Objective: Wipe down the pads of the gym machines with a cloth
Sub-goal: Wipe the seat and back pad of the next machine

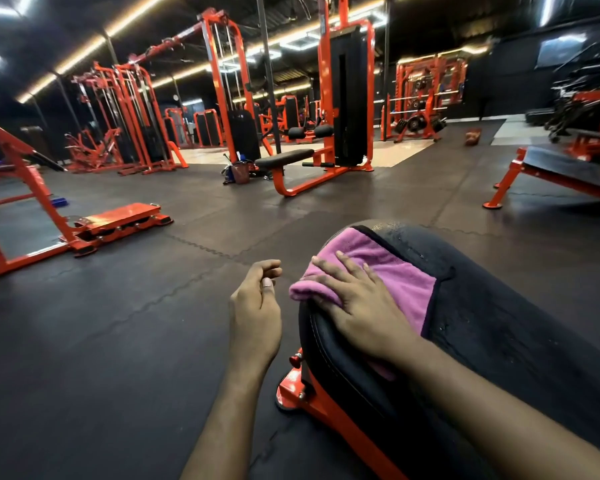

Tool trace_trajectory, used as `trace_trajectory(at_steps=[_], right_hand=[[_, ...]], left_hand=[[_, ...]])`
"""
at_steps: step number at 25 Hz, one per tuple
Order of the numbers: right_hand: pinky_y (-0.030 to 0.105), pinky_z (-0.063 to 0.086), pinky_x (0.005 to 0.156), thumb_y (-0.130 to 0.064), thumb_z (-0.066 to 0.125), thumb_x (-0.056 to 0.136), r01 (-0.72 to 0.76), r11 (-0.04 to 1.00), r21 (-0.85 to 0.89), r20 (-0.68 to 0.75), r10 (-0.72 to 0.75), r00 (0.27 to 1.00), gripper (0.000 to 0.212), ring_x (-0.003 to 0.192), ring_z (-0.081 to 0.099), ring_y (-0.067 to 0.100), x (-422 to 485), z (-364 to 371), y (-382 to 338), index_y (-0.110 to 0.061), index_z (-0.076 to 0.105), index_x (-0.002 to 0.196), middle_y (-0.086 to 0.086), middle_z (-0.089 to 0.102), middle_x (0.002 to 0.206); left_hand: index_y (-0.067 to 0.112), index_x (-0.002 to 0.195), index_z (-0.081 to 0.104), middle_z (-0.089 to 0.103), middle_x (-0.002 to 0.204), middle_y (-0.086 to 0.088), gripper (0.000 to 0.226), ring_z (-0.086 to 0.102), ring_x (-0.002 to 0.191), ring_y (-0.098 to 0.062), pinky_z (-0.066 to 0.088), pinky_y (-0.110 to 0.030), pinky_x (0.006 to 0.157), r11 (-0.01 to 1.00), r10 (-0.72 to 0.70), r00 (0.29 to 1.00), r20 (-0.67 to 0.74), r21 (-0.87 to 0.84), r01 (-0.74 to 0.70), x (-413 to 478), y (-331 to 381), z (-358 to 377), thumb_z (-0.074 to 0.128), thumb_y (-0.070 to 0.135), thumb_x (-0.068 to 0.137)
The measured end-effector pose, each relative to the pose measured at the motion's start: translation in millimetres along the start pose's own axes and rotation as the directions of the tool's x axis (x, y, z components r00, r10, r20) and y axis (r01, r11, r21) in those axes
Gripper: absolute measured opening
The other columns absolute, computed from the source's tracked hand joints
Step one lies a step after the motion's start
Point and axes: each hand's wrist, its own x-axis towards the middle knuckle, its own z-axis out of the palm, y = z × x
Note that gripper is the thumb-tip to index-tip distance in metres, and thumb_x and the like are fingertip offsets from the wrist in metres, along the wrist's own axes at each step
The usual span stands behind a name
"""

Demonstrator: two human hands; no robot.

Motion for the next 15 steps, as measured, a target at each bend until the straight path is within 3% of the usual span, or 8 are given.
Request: trace_trajectory(at_steps=[3, 7, 10, 13, 15], right_hand=[[0.045, 0.011, 0.126, -0.056, 0.032, 0.1, -0.152, 0.987, 0.044, -0.053, 0.155, 0.987, 0.05, 0.155, 0.015, 0.013, 28.7, -7.7, 14.9, -0.043, 0.046, 0.146, -0.017, 0.028, 0.164], [0.044, 0.014, 0.126, -0.058, 0.032, 0.1, -0.082, 0.995, 0.053, -0.053, 0.085, 0.995, 0.05, 0.154, 0.019, 0.014, 37.2, -1.3, 25.5, -0.046, 0.047, 0.146, -0.016, 0.033, 0.162], [0.044, 0.015, 0.126, -0.053, 0.037, 0.102, -0.18, 0.983, 0.027, -0.095, 0.182, 0.979, 0.048, 0.154, 0.022, 0.016, 52.9, -3.9, 37.7, -0.04, 0.049, 0.147, -0.013, 0.036, 0.161], [0.045, 0.017, 0.125, -0.063, 0.029, 0.096, -0.158, 0.986, 0.043, -0.063, 0.161, 0.985, 0.061, 0.153, 0.024, 0.017, 63.1, -1.6, 42.9, -0.039, 0.047, 0.149, -0.014, 0.038, 0.16], [0.045, 0.018, 0.125, -0.058, 0.034, 0.099, -0.22, 0.975, 0.035, -0.1, 0.222, 0.97, 0.058, 0.152, 0.026, 0.017, 69.4, -0.8, 50.9, -0.034, 0.047, 0.15, -0.01, 0.04, 0.16]], left_hand=[[0.022, 0.113, 0.065, 0.069, 0.105, 0.009, 0.031, 0.064, 0.102, -0.005, 0.049, -0.024, 0.091, 0.999, -0.037, 0.999, -0.001, -0.011, 0.037, 7.7, 1.9, 11.3, 0.042, 0.005, 0.102], [0.021, 0.113, 0.064, 0.069, 0.104, 0.005, 0.025, 0.065, 0.1, -0.013, 0.05, -0.029, 0.089, 0.996, -0.092, 0.996, -0.001, 0.013, 0.092, 15.8, 4.0, 27.8, 0.043, 0.011, 0.103], [0.017, 0.112, 0.063, 0.069, 0.106, -0.003, 0.022, 0.063, 0.099, -0.02, 0.048, -0.032, 0.086, 0.987, -0.155, 0.988, 0.023, 0.054, 0.153, 25.4, 8.1, 39.0, 0.043, 0.015, 0.103], [0.013, 0.111, 0.061, 0.068, 0.106, -0.011, 0.023, 0.06, 0.099, -0.031, 0.046, -0.037, 0.084, 0.962, -0.235, 0.969, 0.082, 0.164, 0.219, 36.0, 18.1, 51.9, 0.04, 0.021, 0.104], [0.01, 0.108, 0.059, 0.066, 0.108, -0.018, 0.026, 0.058, 0.102, -0.038, 0.047, -0.041, 0.086, 0.943, -0.275, 0.951, 0.142, 0.234, 0.237, 43.6, 24.8, 60.2, 0.038, 0.025, 0.104]])
